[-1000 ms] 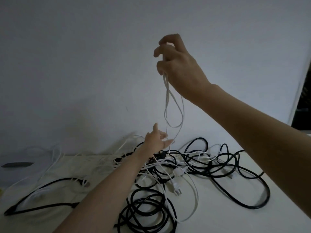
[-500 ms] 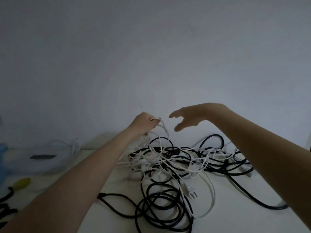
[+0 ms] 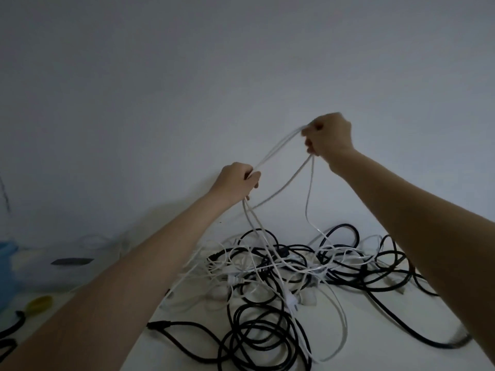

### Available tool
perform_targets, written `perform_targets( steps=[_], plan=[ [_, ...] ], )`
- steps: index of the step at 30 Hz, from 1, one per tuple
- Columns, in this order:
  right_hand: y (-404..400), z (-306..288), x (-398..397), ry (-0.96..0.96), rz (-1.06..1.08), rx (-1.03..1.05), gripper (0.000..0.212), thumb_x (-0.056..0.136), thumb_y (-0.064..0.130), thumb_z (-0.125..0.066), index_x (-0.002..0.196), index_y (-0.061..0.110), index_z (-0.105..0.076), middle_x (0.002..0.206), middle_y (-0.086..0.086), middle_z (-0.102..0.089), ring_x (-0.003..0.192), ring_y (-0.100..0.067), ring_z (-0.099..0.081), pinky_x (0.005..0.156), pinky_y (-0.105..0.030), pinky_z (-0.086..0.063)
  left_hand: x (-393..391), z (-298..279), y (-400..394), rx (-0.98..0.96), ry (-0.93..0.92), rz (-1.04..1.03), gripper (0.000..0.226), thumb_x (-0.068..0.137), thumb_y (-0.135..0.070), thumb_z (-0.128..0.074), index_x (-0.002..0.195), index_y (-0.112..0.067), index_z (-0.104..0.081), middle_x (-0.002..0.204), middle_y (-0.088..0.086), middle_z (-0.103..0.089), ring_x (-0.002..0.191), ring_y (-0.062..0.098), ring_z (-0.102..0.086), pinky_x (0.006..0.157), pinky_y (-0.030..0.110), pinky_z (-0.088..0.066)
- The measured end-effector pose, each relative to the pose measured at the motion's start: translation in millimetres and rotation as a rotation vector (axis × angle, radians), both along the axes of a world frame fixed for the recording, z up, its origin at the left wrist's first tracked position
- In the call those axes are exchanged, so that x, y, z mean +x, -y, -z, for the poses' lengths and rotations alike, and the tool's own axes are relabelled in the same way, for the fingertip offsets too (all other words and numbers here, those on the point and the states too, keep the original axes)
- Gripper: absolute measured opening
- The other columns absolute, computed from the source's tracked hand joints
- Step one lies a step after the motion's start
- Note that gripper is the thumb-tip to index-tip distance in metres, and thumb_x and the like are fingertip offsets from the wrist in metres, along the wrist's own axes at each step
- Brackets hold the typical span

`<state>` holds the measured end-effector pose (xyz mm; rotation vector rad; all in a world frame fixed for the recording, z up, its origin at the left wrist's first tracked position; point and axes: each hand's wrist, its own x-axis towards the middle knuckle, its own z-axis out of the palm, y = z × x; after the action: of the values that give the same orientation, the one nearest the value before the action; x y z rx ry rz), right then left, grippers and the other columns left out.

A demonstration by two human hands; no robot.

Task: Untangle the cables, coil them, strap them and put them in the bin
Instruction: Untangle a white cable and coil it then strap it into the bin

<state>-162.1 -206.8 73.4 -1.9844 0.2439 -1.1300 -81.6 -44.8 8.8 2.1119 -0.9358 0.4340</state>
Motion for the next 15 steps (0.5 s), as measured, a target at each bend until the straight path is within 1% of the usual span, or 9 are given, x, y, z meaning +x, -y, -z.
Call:
perform_targets(
  steps=[2, 3, 6, 8, 9, 10, 12, 14, 15],
  plan=[
    [12, -19, -7, 0.151, 0.044, 0.12, 0.013, 0.09, -0.003, -0.05, 0.086, -0.001, -0.062, 0.059, -0.007, -0.053, 0.031, -0.004, -0.05, 0.036, -0.016, -0.042, 5, 1, -5, 0.005, 0.015, -0.057, 0.029, 0.097, -0.015, -0.044, 0.076, -0.005, -0.061, 0.059, -0.005, -0.054, 0.048, 0.006, -0.052, 0.045, 0.007, -0.038],
    [16, -28, -10, 0.213, 0.066, 0.162, 0.016, 0.09, -0.005, -0.046, 0.088, -0.001, -0.061, 0.06, -0.008, -0.053, 0.031, -0.004, -0.05, 0.037, -0.017, -0.044, 7, -1, -8, 0.002, 0.029, -0.091, 0.029, 0.097, -0.016, -0.043, 0.076, -0.006, -0.061, 0.062, -0.001, -0.057, 0.05, 0.01, -0.052, 0.048, 0.012, -0.041],
    [21, -56, -18, 0.376, 0.12, 0.196, 0.023, 0.09, -0.005, -0.036, 0.091, 0.003, -0.057, 0.067, -0.009, -0.056, 0.041, -0.012, -0.056, 0.047, -0.026, -0.054, 17, -21, -15, -0.054, 0.147, -0.318, 0.03, 0.094, -0.021, -0.044, 0.08, -0.005, -0.065, 0.081, 0.014, -0.068, 0.067, 0.028, -0.062, 0.067, 0.03, -0.051],
    [23, -65, -19, 0.441, 0.166, 0.192, 0.023, 0.089, -0.004, -0.033, 0.09, 0.006, -0.053, 0.078, -0.013, -0.058, 0.05, -0.018, -0.058, 0.056, -0.03, -0.055, 25, -41, -28, -0.283, 0.171, -0.441, 0.025, 0.092, -0.019, -0.045, 0.086, -0.008, -0.066, 0.085, 0.017, -0.068, 0.075, 0.032, -0.065, 0.073, 0.039, -0.054],
    [26, -66, -16, 0.431, 0.187, 0.177, 0.021, 0.09, -0.002, -0.034, 0.089, 0.007, -0.053, 0.084, -0.014, -0.06, 0.055, -0.02, -0.06, 0.06, -0.032, -0.056, 28, -49, -37, -0.396, 0.145, -0.452, 0.023, 0.092, -0.016, -0.045, 0.085, -0.01, -0.066, 0.081, 0.016, -0.067, 0.07, 0.031, -0.064, 0.071, 0.038, -0.054],
    [29, -63, -13, 0.376, 0.196, 0.152, 0.018, 0.091, 0.0, -0.038, 0.089, 0.006, -0.055, 0.087, -0.015, -0.061, 0.059, -0.023, -0.062, 0.065, -0.033, -0.058, 31, -55, -46, -0.45, 0.098, -0.432, 0.022, 0.093, -0.014, -0.045, 0.083, -0.011, -0.064, 0.076, 0.013, -0.064, 0.062, 0.027, -0.06, 0.066, 0.033, -0.053],
    [37, -46, -4, 0.104, 0.189, 0.067, 0.015, 0.092, 0.004, -0.049, 0.094, -0.002, -0.062, 0.088, -0.017, -0.063, 0.067, -0.027, -0.066, 0.073, -0.035, -0.058, 33, -56, -64, -0.316, -0.04, -0.345, 0.027, 0.097, -0.016, -0.044, 0.078, -0.009, -0.061, 0.068, 0.008, -0.056, 0.052, 0.017, -0.05, 0.055, 0.024, -0.043],
    [38, -23, 0, -0.382, 0.217, -0.125, 0.027, 0.09, 0.009, -0.058, 0.113, -0.005, -0.06, 0.099, -0.02, -0.064, 0.078, -0.03, -0.067, 0.074, -0.035, -0.058, 30, -43, -75, -0.109, -0.165, -0.256, 0.031, 0.098, -0.021, -0.047, 0.072, -0.009, -0.06, 0.066, 0.006, -0.05, 0.052, 0.015, -0.043, 0.051, 0.021, -0.036],
    [35, -12, -1, -0.62, 0.189, -0.185, 0.039, 0.089, 0.011, -0.061, 0.125, -0.002, -0.053, 0.112, -0.021, -0.06, 0.082, -0.032, -0.066, 0.072, -0.035, -0.058, 28, -36, -77, -0.033, -0.221, -0.218, 0.03, 0.097, -0.021, -0.05, 0.072, -0.009, -0.061, 0.065, 0.005, -0.047, 0.052, 0.014, -0.04, 0.05, 0.021, -0.034]
  ],
)
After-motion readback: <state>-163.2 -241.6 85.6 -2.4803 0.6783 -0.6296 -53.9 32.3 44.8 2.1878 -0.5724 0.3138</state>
